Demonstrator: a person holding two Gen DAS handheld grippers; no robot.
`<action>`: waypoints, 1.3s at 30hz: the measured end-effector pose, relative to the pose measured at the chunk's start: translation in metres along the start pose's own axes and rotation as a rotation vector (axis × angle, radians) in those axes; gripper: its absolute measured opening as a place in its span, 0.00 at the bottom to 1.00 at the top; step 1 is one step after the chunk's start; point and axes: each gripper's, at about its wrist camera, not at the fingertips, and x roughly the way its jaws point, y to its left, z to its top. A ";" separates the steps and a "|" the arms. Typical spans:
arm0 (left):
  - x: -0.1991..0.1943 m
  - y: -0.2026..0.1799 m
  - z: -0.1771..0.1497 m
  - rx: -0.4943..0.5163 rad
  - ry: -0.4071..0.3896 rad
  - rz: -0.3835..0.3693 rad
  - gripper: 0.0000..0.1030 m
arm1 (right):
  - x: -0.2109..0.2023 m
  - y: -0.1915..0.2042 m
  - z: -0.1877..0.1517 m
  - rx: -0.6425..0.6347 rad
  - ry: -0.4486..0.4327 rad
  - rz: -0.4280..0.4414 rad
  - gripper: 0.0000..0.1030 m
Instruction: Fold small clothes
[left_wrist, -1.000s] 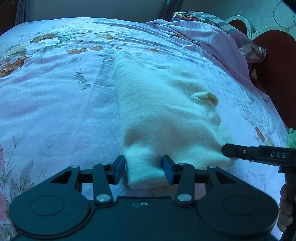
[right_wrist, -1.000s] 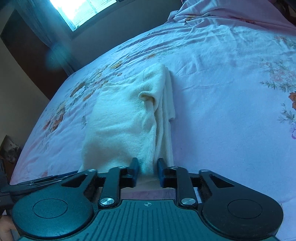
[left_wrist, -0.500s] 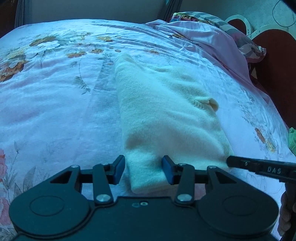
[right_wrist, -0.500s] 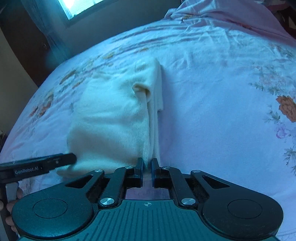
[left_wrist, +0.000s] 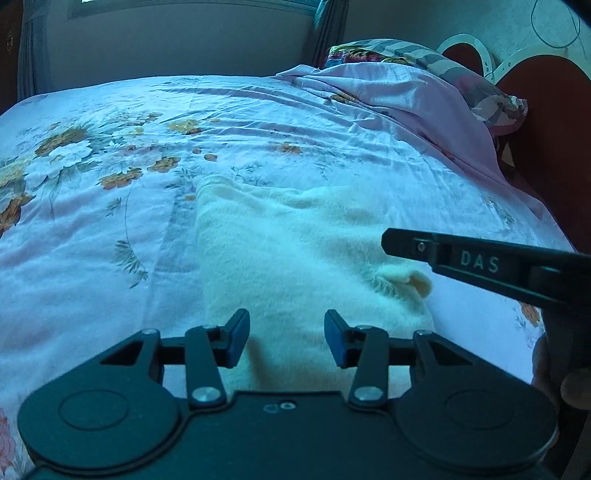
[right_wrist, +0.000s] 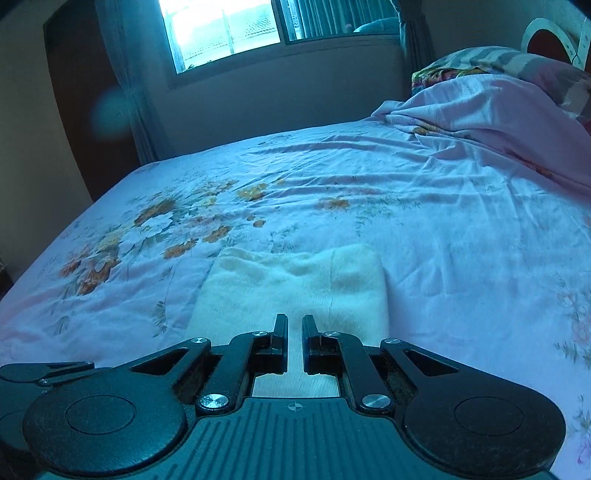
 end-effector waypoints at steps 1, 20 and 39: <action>0.006 0.000 0.002 0.005 0.002 0.007 0.41 | 0.009 -0.002 0.001 -0.004 0.009 -0.011 0.06; 0.056 0.017 0.037 0.024 0.003 0.050 0.42 | 0.068 -0.015 0.010 -0.142 0.013 -0.103 0.06; 0.075 0.007 0.025 0.091 0.015 0.142 0.44 | 0.127 -0.015 0.009 -0.271 0.141 -0.249 0.06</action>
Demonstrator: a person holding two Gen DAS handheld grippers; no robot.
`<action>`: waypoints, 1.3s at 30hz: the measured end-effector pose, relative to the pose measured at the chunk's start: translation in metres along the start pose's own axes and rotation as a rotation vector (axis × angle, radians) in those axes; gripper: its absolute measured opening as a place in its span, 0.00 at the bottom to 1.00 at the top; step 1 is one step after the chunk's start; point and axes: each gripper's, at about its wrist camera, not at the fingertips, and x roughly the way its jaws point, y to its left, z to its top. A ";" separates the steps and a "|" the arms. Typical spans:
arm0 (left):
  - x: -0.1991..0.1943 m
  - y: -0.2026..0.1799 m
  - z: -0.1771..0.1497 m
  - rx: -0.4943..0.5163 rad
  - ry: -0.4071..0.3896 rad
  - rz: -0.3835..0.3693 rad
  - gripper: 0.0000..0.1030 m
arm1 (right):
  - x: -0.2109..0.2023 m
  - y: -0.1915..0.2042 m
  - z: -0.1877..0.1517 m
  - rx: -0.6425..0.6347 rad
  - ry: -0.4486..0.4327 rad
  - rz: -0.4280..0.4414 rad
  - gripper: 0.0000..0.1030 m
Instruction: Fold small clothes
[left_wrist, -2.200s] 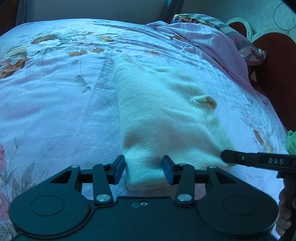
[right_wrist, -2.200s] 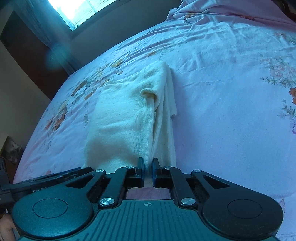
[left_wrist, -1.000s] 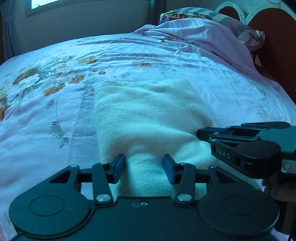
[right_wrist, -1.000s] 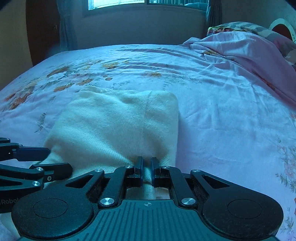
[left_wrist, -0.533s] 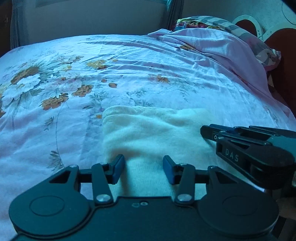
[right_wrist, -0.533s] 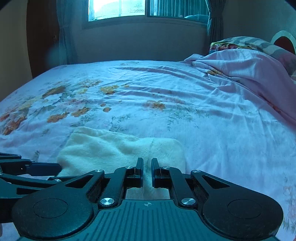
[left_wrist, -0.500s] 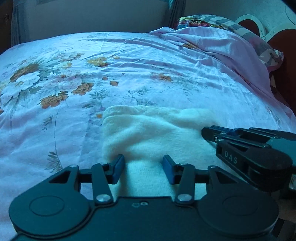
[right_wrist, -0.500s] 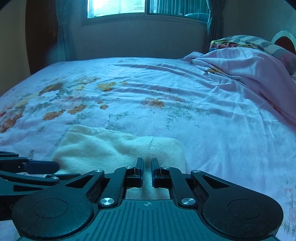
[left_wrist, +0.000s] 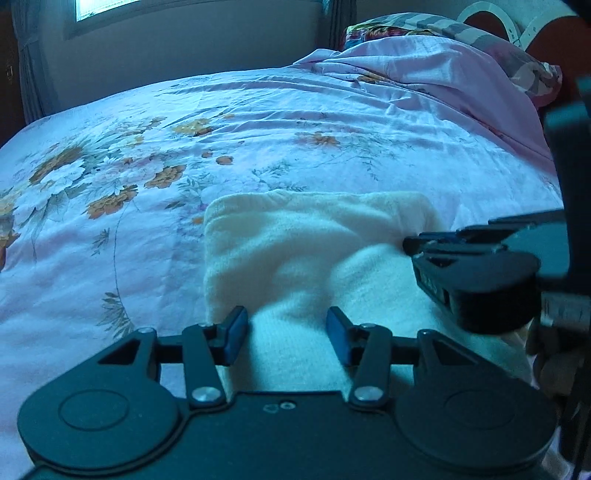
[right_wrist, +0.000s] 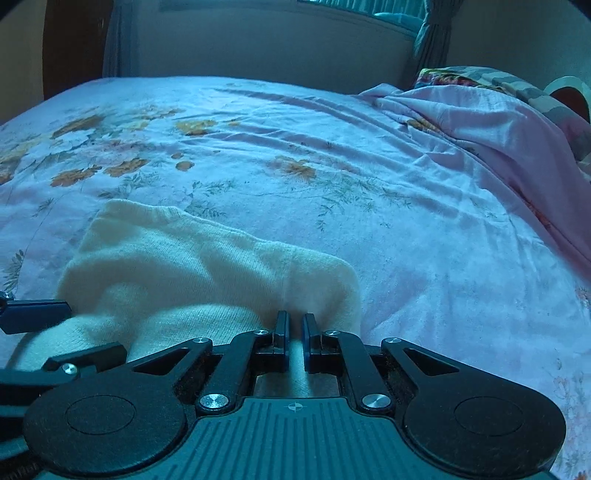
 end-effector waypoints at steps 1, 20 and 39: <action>-0.006 -0.001 -0.003 0.005 -0.005 0.002 0.44 | -0.008 -0.001 0.004 0.007 0.013 0.008 0.06; -0.099 -0.018 -0.105 -0.066 0.010 -0.041 0.44 | -0.150 0.020 -0.144 0.083 -0.057 0.080 0.06; -0.135 -0.022 -0.106 -0.107 0.036 0.049 0.47 | -0.178 0.027 -0.149 0.060 0.019 0.041 0.06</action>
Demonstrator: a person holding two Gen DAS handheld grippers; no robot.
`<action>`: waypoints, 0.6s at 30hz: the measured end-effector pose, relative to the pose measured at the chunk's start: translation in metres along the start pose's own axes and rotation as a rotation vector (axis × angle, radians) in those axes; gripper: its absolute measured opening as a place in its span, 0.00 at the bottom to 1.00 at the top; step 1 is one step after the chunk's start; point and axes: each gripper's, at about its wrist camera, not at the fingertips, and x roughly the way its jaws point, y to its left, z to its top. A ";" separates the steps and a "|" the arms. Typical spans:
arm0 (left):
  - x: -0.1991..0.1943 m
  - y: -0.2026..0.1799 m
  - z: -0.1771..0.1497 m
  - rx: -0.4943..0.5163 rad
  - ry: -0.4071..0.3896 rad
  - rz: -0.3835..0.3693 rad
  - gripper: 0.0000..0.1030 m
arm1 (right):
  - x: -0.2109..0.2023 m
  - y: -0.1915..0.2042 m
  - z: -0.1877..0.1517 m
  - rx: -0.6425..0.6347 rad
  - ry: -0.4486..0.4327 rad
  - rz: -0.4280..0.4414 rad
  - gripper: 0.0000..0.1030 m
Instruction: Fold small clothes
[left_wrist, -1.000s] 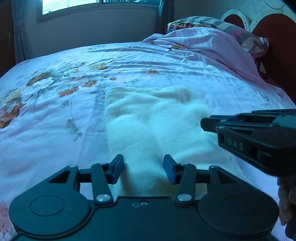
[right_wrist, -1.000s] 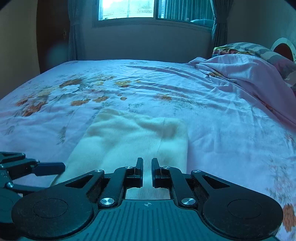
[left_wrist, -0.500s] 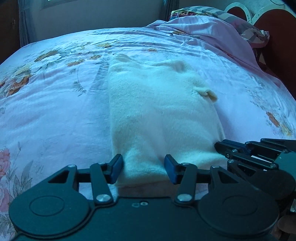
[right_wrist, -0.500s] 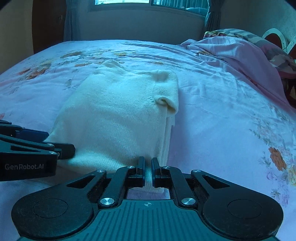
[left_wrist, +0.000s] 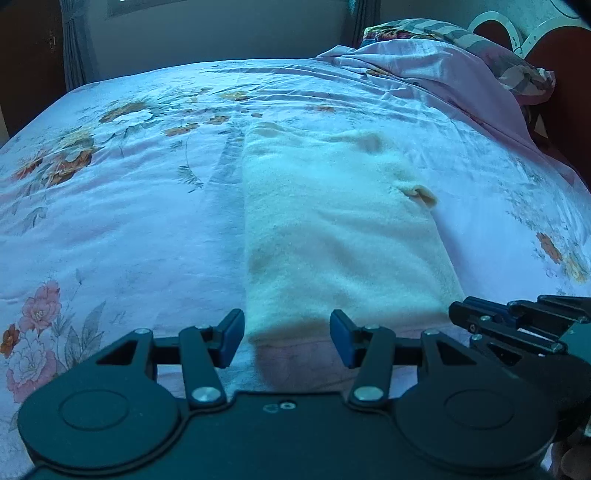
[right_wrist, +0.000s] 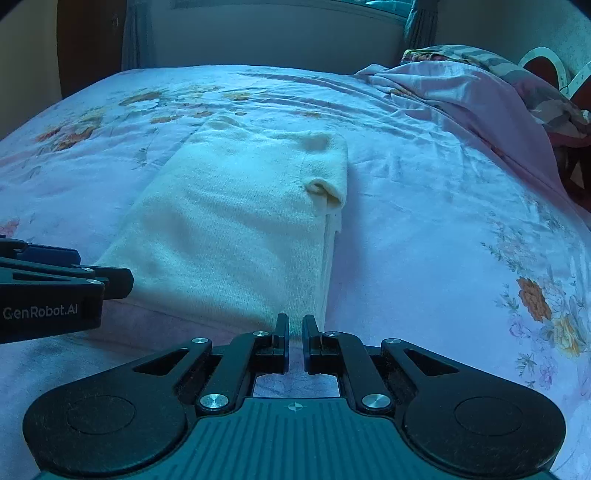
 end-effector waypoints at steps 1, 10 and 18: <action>-0.001 0.001 0.000 -0.002 -0.001 -0.001 0.47 | -0.004 -0.002 0.000 0.014 -0.012 0.004 0.06; -0.007 0.014 0.014 -0.003 -0.034 -0.019 0.57 | -0.025 -0.019 0.010 0.081 -0.093 0.043 0.77; 0.013 0.041 0.030 -0.075 -0.017 -0.075 0.58 | -0.012 -0.030 0.027 0.150 -0.120 0.117 0.89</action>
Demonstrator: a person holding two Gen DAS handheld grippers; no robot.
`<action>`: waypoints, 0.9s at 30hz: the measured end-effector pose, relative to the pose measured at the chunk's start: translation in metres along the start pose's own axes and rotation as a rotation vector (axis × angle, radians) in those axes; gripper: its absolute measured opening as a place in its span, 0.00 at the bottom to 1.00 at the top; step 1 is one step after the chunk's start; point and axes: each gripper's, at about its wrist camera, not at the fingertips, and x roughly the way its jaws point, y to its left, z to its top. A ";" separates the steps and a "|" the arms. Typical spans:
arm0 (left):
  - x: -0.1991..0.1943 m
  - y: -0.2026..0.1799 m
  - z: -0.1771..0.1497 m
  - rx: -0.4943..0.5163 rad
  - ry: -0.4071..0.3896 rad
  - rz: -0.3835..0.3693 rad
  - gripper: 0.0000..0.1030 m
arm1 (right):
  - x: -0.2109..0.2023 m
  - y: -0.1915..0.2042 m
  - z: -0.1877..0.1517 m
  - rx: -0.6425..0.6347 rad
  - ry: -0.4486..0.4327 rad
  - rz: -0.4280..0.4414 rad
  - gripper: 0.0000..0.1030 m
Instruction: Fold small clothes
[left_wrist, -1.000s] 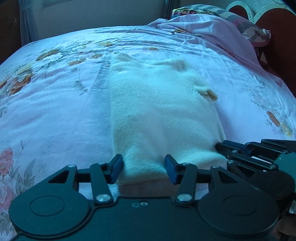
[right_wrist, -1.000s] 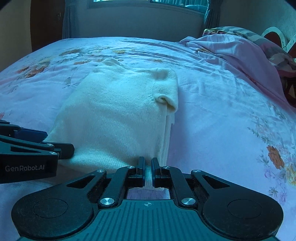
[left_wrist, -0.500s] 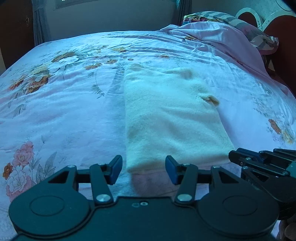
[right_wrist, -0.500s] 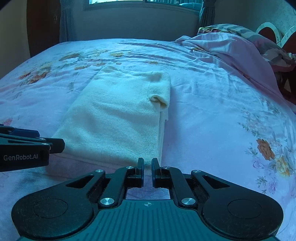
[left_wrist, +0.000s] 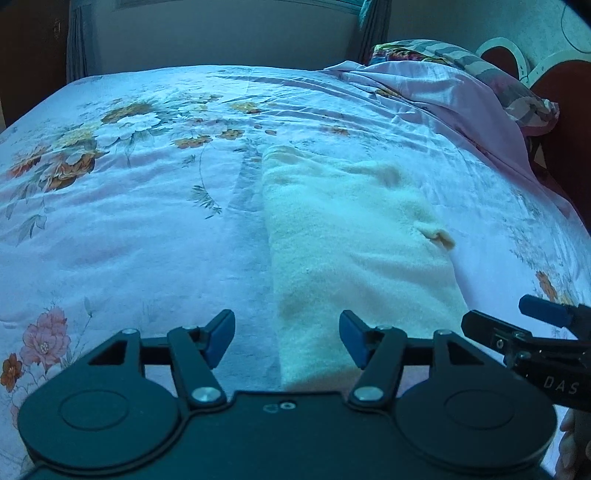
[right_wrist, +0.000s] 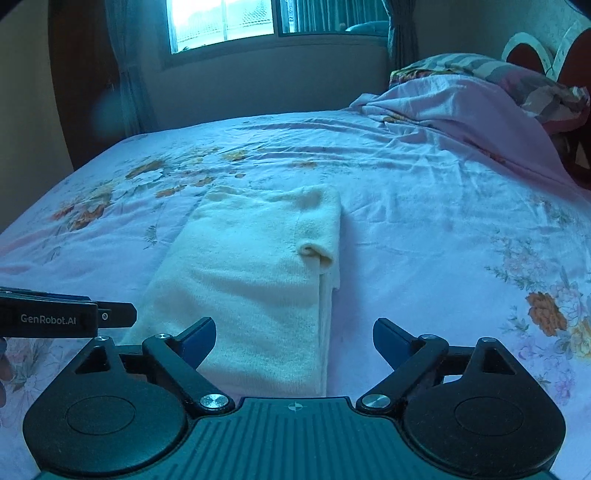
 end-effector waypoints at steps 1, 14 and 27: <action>0.003 0.003 0.002 -0.014 0.004 -0.008 0.58 | 0.006 -0.003 0.001 0.015 0.009 0.004 0.89; 0.066 0.021 0.024 -0.137 0.092 -0.202 0.60 | 0.069 -0.051 0.026 0.284 0.096 0.096 0.89; 0.102 0.015 0.041 -0.154 0.096 -0.243 0.70 | 0.119 -0.060 0.050 0.295 0.106 0.091 0.88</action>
